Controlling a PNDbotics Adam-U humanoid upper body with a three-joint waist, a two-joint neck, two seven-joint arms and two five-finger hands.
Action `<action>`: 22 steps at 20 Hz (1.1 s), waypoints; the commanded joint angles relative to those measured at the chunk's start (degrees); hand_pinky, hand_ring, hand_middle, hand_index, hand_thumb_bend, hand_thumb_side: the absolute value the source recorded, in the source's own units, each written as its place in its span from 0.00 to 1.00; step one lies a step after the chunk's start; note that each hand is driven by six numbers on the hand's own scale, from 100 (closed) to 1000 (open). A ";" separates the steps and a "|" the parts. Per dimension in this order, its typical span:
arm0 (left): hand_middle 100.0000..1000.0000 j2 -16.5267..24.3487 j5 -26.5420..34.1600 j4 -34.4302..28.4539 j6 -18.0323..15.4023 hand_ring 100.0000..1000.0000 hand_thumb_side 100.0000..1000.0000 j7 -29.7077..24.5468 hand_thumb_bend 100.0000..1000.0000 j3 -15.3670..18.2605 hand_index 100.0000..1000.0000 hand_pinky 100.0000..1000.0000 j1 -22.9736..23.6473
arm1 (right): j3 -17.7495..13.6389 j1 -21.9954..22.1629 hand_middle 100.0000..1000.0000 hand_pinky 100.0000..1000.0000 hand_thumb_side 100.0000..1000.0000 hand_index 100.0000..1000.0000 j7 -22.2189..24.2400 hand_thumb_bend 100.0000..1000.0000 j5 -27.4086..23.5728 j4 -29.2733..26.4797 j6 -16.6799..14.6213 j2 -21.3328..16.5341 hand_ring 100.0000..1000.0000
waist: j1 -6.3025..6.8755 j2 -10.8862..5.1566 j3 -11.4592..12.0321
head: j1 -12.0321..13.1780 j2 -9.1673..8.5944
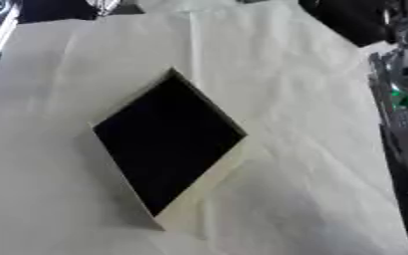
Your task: Pick up objects on the table and place them in the box.
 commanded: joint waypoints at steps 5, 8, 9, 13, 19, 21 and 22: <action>0.59 0.07 -0.12 -11.63 1.64 0.56 0.26 -1.03 0.00 -5.14 0.67 0.40 2.85 | -0.70 0.03 0.66 0.80 0.63 0.84 -0.46 0.00 0.28 -1.10 0.11 -0.65 0.78 | -0.28 -1.63 0.87 | -0.41 0.86; 0.58 0.92 0.05 -13.55 1.58 0.55 0.27 -1.76 0.00 -7.08 0.66 0.39 4.78 | -0.74 0.16 0.66 0.80 0.63 0.84 -0.57 0.00 0.20 -1.10 0.15 -0.63 0.78 | -0.27 -1.51 0.78 | -0.36 0.88; 0.58 1.19 0.27 -13.81 1.44 0.55 0.27 -2.11 0.00 -7.82 0.66 0.39 5.47 | -0.75 0.16 0.66 0.80 0.63 0.84 -0.59 0.00 0.17 -1.10 0.15 -0.61 0.78 | -0.28 -1.45 0.71 | -0.38 0.85; 0.58 0.51 0.61 -13.56 0.88 0.55 0.29 -2.74 0.00 -9.27 0.66 0.39 7.19 | -0.74 0.14 0.66 0.80 0.63 0.84 -0.64 0.00 0.00 -1.10 0.16 -0.35 0.78 | -0.45 -1.19 0.44 | -0.46 0.62; 0.58 -0.75 -0.71 -11.27 -0.60 0.54 0.29 -3.73 0.00 -11.47 0.65 0.38 7.94 | -0.84 0.12 0.66 0.80 0.63 0.84 -0.79 0.00 -0.10 -1.10 0.14 -0.20 0.78 | -0.42 -0.98 0.10 | -0.39 0.54; 0.57 -1.21 -0.57 -10.67 -0.95 0.54 0.29 -4.67 0.00 -12.52 0.65 0.38 8.44 | -0.83 0.16 0.66 0.80 0.63 0.84 -0.81 0.00 -0.14 -1.10 0.13 -0.11 0.78 | -0.34 -0.95 0.01 | -0.46 0.53; 0.57 -1.41 -0.49 -10.39 -1.06 0.54 0.29 -5.13 0.00 -12.95 0.65 0.38 8.62 | -0.83 0.16 0.66 0.80 0.63 0.84 -0.82 0.00 -0.16 -1.10 0.12 -0.08 0.78 | -0.32 -0.93 -0.02 | -0.49 0.49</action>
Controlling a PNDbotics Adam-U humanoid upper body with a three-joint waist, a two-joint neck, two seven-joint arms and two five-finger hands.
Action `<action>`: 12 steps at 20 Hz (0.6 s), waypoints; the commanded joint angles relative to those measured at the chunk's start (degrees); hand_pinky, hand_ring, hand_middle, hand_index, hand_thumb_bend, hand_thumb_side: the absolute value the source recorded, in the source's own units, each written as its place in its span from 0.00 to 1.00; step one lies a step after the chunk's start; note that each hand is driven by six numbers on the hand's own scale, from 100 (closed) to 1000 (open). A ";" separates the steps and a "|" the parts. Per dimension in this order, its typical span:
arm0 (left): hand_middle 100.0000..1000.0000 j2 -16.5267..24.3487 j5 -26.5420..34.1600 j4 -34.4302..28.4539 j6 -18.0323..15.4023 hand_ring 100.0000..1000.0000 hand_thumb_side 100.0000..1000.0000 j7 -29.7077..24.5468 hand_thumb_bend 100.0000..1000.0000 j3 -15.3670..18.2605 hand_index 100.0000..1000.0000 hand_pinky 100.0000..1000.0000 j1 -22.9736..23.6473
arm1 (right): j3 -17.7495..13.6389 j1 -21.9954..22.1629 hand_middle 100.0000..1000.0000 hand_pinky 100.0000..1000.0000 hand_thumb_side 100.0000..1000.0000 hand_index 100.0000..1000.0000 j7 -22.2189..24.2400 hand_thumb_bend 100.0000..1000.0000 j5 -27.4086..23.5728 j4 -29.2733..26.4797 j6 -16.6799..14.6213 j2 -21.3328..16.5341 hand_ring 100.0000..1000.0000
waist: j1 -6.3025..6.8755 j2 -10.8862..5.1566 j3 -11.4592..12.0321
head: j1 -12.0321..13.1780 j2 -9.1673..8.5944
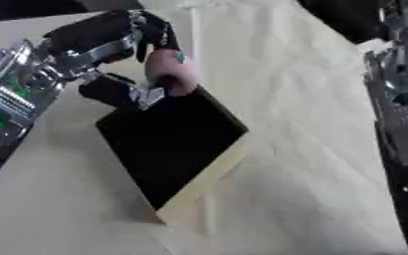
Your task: Pick up objects on the table and place them in the box.
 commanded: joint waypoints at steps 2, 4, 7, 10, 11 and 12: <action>0.57 -0.32 0.00 0.86 -0.50 0.54 0.29 -1.77 0.00 -1.31 0.65 0.38 -0.10 | -0.48 -0.74 0.66 0.80 0.63 0.84 -0.19 0.00 -0.22 -1.10 -0.03 -0.20 0.78 | -0.20 -0.97 -0.13 | -0.16 -0.11; 0.57 -0.70 -0.17 1.85 -0.46 0.54 0.27 -2.51 0.00 -1.75 0.65 0.38 0.39 | -0.50 -0.74 0.66 0.80 0.62 0.84 -0.20 0.00 -0.24 -1.10 -0.03 -0.18 0.78 | -0.24 -0.90 -0.19 | -0.16 -0.19; 0.57 -1.13 -0.79 3.61 -0.58 0.55 0.22 -3.76 0.00 -2.56 0.65 0.38 0.67 | -0.48 -0.73 0.66 0.80 0.63 0.84 -0.17 0.00 -0.28 -1.10 -0.06 -0.12 0.78 | -0.23 -0.82 -0.20 | -0.13 -0.25; 0.58 -1.79 -1.76 5.63 -1.08 0.56 0.21 -5.60 0.00 -3.26 0.66 0.40 1.03 | -0.44 -0.75 0.66 0.80 0.63 0.84 -0.13 0.00 -0.32 -1.10 -0.09 -0.04 0.78 | -0.25 -0.73 -0.29 | -0.09 -0.25; 0.58 -2.02 -2.05 6.29 -1.30 0.56 0.22 -6.34 0.00 -3.39 0.66 0.40 1.18 | -0.46 -0.73 0.66 0.80 0.63 0.84 -0.12 0.00 -0.32 -1.10 -0.07 -0.06 0.78 | -0.25 -0.70 -0.34 | -0.07 -0.22; 0.59 -2.21 -2.29 6.82 -1.58 0.57 0.22 -7.01 0.00 -3.47 0.66 0.41 1.26 | -0.49 -0.69 0.66 0.80 0.63 0.84 -0.14 0.00 -0.32 -1.10 -0.04 -0.08 0.78 | -0.24 -0.68 -0.39 | -0.04 -0.21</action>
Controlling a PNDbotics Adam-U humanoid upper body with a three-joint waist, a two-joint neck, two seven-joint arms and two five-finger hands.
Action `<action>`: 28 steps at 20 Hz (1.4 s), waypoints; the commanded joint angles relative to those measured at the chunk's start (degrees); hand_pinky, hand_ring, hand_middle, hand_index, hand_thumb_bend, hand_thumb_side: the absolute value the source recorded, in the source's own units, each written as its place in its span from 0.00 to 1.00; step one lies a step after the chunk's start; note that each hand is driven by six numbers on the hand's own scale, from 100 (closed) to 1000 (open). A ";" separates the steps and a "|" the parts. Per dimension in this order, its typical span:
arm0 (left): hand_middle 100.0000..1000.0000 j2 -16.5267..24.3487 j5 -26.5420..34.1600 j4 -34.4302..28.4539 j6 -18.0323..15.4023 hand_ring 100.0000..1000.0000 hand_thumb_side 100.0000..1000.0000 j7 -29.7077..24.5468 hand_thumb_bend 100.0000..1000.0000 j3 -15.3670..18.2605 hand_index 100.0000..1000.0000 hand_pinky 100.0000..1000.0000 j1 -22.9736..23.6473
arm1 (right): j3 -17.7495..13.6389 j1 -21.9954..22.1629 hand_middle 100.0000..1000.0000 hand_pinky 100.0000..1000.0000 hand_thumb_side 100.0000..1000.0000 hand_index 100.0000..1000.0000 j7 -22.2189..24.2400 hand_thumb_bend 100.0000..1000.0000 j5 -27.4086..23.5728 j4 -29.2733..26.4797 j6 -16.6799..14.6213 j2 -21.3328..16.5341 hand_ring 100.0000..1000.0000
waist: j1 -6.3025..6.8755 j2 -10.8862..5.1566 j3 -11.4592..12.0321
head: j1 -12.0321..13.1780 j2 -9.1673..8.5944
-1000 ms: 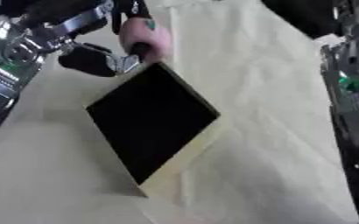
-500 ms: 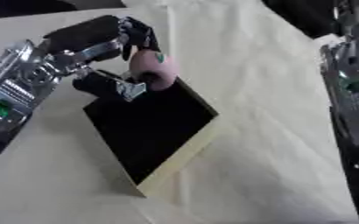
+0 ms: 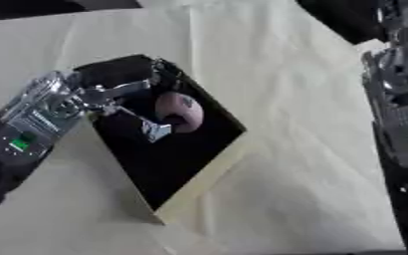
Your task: Pick up objects on the table and place them in the box.
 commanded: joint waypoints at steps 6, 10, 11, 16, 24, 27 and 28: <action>0.72 -0.74 -2.23 2.51 -2.96 0.71 0.42 -5.62 0.00 -0.10 0.80 0.56 -0.37 | -0.66 -0.42 0.65 0.80 0.63 0.84 -0.33 0.00 -0.25 -1.10 0.04 -0.40 0.78 | -0.15 -1.02 -0.30 | 0.03 -0.29; 0.82 -0.69 -4.09 2.04 -4.73 0.82 0.70 -7.66 0.29 0.51 0.90 0.69 -0.32 | -0.76 -0.26 0.65 0.80 0.63 0.84 -0.41 0.00 -0.25 -1.10 0.04 -0.35 0.78 | -0.14 -1.10 -0.34 | -0.01 -0.35; 0.83 -0.62 -5.06 1.80 -5.16 0.84 0.72 -7.85 0.41 0.78 0.92 0.70 -0.32 | -0.79 -0.22 0.65 0.80 0.63 0.84 -0.44 0.00 -0.25 -1.10 0.03 -0.34 0.78 | -0.14 -1.12 -0.33 | -0.01 -0.36; 0.84 -0.37 -8.92 0.48 -6.37 0.85 0.71 -6.48 0.48 2.27 0.92 0.71 -0.25 | -0.84 -0.16 0.65 0.80 0.63 0.84 -0.48 0.00 -0.25 -1.10 0.02 -0.31 0.78 | -0.24 -1.23 -0.17 | 0.02 -0.32; 0.80 0.08 -7.77 -4.61 -4.83 0.79 0.69 -2.08 0.20 5.51 0.88 0.66 0.31 | -0.92 -0.22 0.65 0.80 0.63 0.84 -0.59 0.00 -0.13 -1.10 0.05 -0.35 0.78 | -0.55 -1.38 0.16 | 0.18 -0.28; 0.77 0.33 -3.34 -9.82 -1.61 0.73 0.67 2.57 0.00 8.59 0.83 0.60 1.28 | -1.00 -0.30 0.65 0.80 0.62 0.84 -0.67 0.00 -0.04 -1.10 -0.03 -0.28 0.78 | -0.75 -1.40 0.31 | 0.27 -0.47; 0.75 0.38 -1.47 -11.70 -0.36 0.72 0.67 4.30 0.00 9.92 0.78 0.60 1.85 | -1.05 -0.34 0.65 0.80 0.62 0.84 -0.71 0.00 -0.01 -1.10 -0.05 -0.29 0.78 | -0.84 -1.40 0.36 | 0.26 -0.55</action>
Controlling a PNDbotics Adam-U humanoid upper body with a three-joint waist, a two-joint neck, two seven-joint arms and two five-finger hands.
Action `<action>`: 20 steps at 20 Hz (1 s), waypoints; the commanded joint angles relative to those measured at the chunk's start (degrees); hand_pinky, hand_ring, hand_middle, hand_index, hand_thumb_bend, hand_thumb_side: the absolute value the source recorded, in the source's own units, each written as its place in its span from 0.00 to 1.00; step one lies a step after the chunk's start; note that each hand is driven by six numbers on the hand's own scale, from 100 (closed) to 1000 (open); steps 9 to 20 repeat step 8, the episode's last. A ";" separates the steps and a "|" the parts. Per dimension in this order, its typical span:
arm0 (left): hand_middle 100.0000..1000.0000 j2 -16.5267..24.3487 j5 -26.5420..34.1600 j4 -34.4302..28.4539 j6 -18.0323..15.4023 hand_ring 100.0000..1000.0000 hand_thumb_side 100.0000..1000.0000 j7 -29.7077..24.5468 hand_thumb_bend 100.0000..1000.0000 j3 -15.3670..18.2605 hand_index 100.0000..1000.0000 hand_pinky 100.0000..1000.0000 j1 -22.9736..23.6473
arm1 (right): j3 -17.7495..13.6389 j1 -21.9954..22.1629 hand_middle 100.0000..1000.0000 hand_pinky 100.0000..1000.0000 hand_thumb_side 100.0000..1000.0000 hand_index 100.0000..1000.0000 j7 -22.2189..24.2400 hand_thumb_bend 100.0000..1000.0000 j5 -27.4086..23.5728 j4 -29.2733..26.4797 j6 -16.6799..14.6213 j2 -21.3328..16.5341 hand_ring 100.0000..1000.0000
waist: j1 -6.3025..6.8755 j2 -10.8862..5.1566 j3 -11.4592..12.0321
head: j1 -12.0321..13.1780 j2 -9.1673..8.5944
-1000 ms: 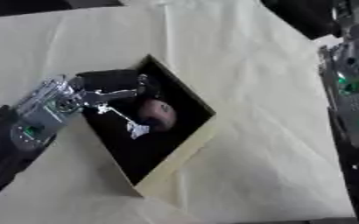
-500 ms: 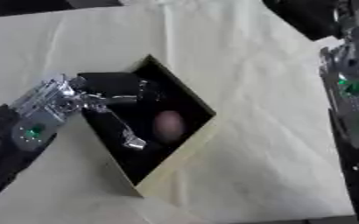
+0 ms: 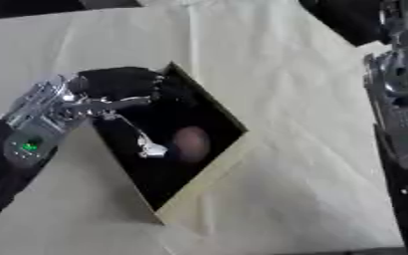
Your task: Pick up objects on the table and place them in the box.
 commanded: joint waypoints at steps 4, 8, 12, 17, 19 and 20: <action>0.74 1.42 12.40 -11.32 7.06 0.71 0.67 11.08 0.00 8.78 0.75 0.60 3.25 | -0.89 -0.81 0.65 0.80 0.62 0.83 -0.47 0.00 0.21 -1.10 -0.10 -0.36 0.78 | -0.61 -1.47 0.38 | 0.19 -0.72; 0.74 1.45 18.72 -17.25 9.10 0.71 0.68 18.23 0.00 15.29 0.77 0.60 7.50 | -1.19 -0.54 0.65 0.80 0.62 0.84 -0.76 0.00 0.24 -1.10 -0.06 -0.42 0.78 | -0.80 -1.41 0.75 | 0.11 -0.94; 0.74 1.45 18.72 -17.25 9.10 0.71 0.68 18.23 0.00 15.29 0.77 0.60 7.50 | -1.19 -0.54 0.65 0.80 0.62 0.84 -0.76 0.00 0.24 -1.10 -0.06 -0.42 0.78 | -0.80 -1.41 0.75 | 0.11 -0.94; 0.74 1.45 18.72 -17.25 9.10 0.71 0.68 18.23 0.00 15.29 0.77 0.60 7.50 | -1.19 -0.54 0.65 0.80 0.62 0.84 -0.76 0.00 0.24 -1.10 -0.06 -0.42 0.78 | -0.80 -1.41 0.75 | 0.11 -0.94; 0.74 1.45 18.72 -17.25 9.10 0.71 0.68 18.23 0.00 15.29 0.77 0.60 7.50 | -1.19 -0.54 0.65 0.80 0.62 0.84 -0.76 0.00 0.24 -1.10 -0.06 -0.42 0.78 | -0.80 -1.41 0.75 | 0.11 -0.94; 0.74 1.45 18.72 -17.25 9.10 0.71 0.68 18.23 0.00 15.29 0.77 0.60 7.50 | -1.19 -0.54 0.65 0.80 0.62 0.84 -0.76 0.00 0.24 -1.10 -0.06 -0.42 0.78 | -0.80 -1.41 0.75 | 0.11 -0.94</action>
